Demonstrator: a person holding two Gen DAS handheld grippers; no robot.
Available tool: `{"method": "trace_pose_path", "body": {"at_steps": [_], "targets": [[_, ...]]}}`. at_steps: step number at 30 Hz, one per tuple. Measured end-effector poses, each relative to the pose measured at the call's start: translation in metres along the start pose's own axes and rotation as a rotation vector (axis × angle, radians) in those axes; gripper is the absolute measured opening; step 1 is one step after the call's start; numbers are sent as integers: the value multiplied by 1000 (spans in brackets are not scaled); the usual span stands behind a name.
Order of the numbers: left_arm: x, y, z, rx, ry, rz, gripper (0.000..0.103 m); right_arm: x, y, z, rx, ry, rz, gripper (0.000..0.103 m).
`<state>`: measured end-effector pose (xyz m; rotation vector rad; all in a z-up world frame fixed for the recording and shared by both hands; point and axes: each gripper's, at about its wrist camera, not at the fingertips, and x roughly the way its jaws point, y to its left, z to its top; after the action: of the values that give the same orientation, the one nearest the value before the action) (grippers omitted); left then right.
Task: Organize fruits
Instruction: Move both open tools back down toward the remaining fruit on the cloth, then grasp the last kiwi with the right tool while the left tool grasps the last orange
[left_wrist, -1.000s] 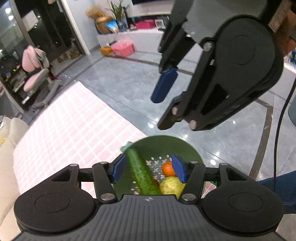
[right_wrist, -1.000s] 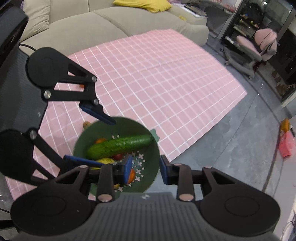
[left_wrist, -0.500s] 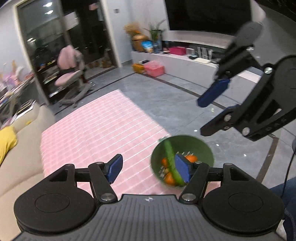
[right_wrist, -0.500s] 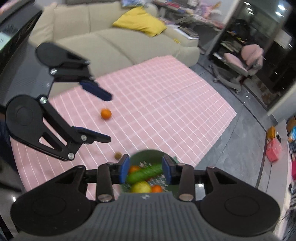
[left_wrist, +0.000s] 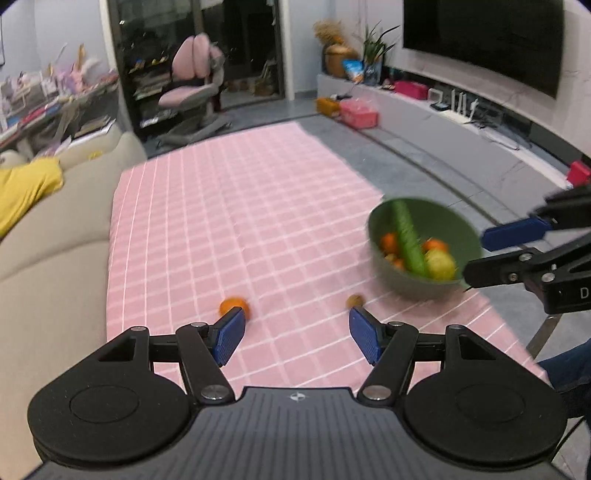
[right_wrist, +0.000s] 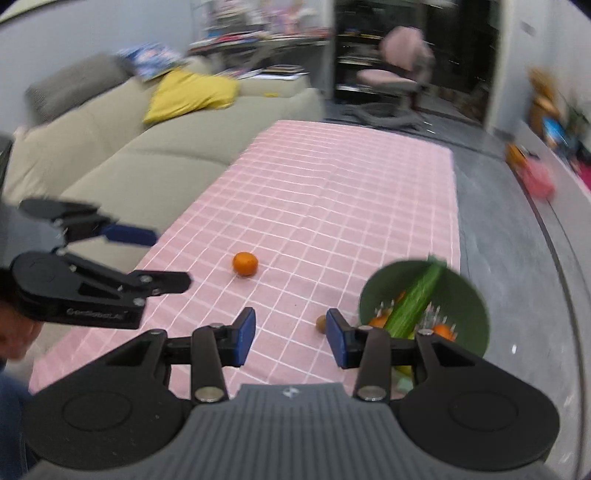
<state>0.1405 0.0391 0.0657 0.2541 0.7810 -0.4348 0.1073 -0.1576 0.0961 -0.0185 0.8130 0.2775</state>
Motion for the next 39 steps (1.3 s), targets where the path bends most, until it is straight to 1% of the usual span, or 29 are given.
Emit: {"method": "trace_pose_path", "body": {"at_steps": [2,3,4,6,11,13,16,18,19,23,29,39], "targets": [[10,13,-9,-18,15,1,76,14,4,-13,63,-26,-26,39],[14,19,-11,-28,17,1,76,22,7,-20,81,-43,-53,39],[18,24,-13,-37,15,1,76,29,9,-25,93,-54,-75,39],[28,32,-17,-46,1,1,76,43,11,-36,133,-72,-92,39],[57,49,-29,-74,-38,1,77,80,7,-53,243,-87,-139,42],[73,55,-33,-75,-40,-13,81,98,5,-58,275,-81,-155,43],[99,59,-38,-58,-5,-5,81,119,5,-63,295,-75,-187,43],[114,63,-41,-68,15,-6,81,133,6,-65,299,-75,-223,43],[119,65,-42,-72,14,-10,81,140,7,-66,304,-72,-239,43],[137,70,-45,-79,10,-16,81,169,6,-65,325,-60,-255,43],[154,80,-47,-109,3,-26,81,201,1,-61,338,-57,-300,43],[175,93,-45,-132,0,-27,80,231,-7,-59,340,-42,-324,43]]}}
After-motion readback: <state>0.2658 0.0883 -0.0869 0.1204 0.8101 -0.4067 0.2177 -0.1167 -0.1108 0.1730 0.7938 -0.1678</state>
